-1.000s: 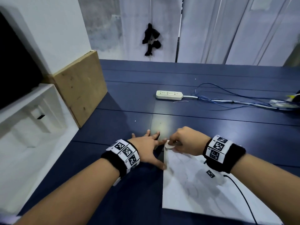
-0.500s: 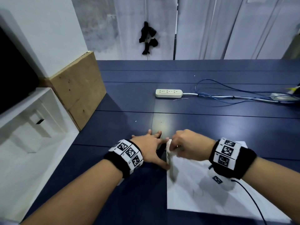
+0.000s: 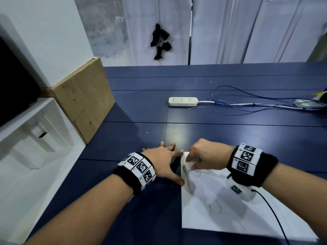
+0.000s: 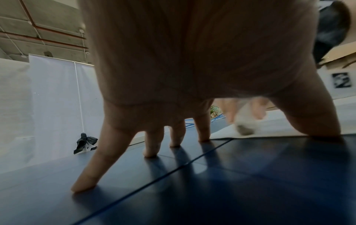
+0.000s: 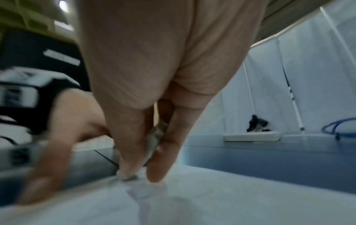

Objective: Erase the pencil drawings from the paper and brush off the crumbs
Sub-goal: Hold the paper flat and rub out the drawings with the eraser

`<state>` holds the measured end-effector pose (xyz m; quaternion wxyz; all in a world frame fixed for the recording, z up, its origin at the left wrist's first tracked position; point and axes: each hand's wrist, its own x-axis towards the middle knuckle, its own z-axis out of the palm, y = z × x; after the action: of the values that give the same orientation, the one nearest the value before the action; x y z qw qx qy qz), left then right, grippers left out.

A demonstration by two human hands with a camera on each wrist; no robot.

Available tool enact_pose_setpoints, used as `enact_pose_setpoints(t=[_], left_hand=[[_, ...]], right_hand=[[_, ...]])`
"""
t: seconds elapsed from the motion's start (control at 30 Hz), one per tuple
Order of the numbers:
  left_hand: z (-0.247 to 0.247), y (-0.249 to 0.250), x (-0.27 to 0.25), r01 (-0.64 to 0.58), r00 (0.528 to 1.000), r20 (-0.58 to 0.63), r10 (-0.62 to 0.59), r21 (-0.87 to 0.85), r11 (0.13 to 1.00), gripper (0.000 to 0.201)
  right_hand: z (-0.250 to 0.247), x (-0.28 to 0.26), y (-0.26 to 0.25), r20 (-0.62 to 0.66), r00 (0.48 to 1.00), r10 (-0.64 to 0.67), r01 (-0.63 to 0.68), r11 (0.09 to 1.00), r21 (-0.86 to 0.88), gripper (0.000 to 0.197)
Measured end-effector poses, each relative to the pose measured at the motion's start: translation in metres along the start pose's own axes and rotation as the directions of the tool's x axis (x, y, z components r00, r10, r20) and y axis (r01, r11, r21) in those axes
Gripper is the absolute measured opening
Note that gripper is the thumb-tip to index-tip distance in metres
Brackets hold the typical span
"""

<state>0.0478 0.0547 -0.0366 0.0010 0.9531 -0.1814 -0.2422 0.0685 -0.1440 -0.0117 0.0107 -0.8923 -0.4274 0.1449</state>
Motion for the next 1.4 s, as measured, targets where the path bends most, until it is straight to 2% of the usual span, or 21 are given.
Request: enact_pose_setpoints(t=[0.07, 0.13, 0.33, 0.47, 0.53, 0.73, 0.9, 1.1, 1.27, 1.33, 1.4], left_hand=[[-0.001, 0.000, 0.000, 0.002, 1.000, 0.005, -0.002, 0.001, 1.000, 0.117], [0.000, -0.001, 0.000, 0.000, 1.000, 0.011, 0.000, -0.001, 1.000, 0.118], [0.002, -0.003, 0.005, -0.005, 1.000, 0.008, 0.005, 0.002, 1.000, 0.119], [0.002, -0.002, 0.004, -0.001, 1.000, 0.008, 0.001, 0.009, 1.000, 0.120], [0.003, -0.003, 0.005, 0.001, 1.000, 0.007, -0.001, 0.007, 1.000, 0.121], [0.003, -0.004, 0.007, -0.006, 1.000, 0.002, 0.006, 0.000, 1.000, 0.124], [-0.001, 0.000, 0.003, -0.016, 1.000, 0.009, 0.016, -0.001, 1.000, 0.119], [0.003, -0.003, 0.009, -0.036, 0.999, -0.009, 0.036, -0.017, 0.999, 0.119], [0.001, -0.003, 0.007, -0.030, 0.999, 0.015, 0.030, -0.008, 1.000, 0.122], [0.001, -0.004, 0.007, -0.027, 1.000, 0.009, 0.028, -0.011, 1.000, 0.122], [0.001, -0.004, 0.007, -0.026, 1.000, -0.001, 0.026, -0.024, 0.999, 0.119]], right_hand=[[-0.005, 0.007, 0.013, -0.074, 0.995, 0.068, -0.065, 0.997, 0.032, 0.025], [-0.003, 0.009, 0.019, -0.096, 0.992, 0.086, -0.084, 0.996, 0.023, 0.026], [0.011, -0.010, 0.005, 0.025, 0.997, -0.079, 0.079, 0.997, 0.016, 0.024], [-0.004, 0.008, 0.018, -0.032, 0.996, 0.084, -0.086, 0.995, -0.052, 0.029], [0.000, 0.008, 0.017, -0.034, 0.993, 0.116, -0.118, 0.990, -0.074, 0.031], [0.008, -0.006, -0.004, 0.092, 0.993, -0.068, 0.072, 0.997, -0.041, 0.026], [0.001, 0.011, 0.016, -0.030, 0.992, 0.126, -0.128, 0.984, -0.122, 0.026], [0.013, -0.007, -0.009, 0.071, 0.994, -0.081, 0.089, 0.990, -0.111, 0.021], [-0.002, 0.008, 0.007, -0.009, 0.988, 0.153, -0.153, 0.977, -0.146, 0.028], [-0.002, 0.005, 0.003, -0.004, 0.993, 0.117, -0.116, 0.975, -0.189, 0.026], [0.003, -0.002, -0.002, 0.043, 0.999, 0.010, -0.001, 0.978, -0.206, 0.023]])
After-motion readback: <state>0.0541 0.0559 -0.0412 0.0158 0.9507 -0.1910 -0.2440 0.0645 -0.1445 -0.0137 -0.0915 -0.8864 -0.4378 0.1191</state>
